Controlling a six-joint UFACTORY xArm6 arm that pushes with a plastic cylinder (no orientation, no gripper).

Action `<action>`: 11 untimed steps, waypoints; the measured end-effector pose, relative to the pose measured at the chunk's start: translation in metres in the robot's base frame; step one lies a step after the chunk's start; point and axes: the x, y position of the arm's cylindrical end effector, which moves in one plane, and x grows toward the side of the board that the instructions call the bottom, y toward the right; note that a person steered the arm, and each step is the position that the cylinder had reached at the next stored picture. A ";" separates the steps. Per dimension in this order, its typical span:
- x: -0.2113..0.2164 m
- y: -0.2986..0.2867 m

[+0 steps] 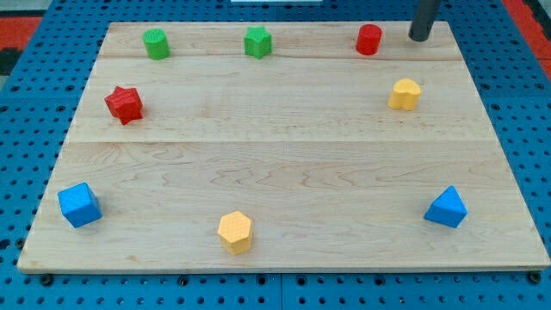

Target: Push red circle towards the top center

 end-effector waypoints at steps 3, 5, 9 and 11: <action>-0.006 -0.005; -0.006 -0.087; 0.001 -0.141; -0.032 -0.134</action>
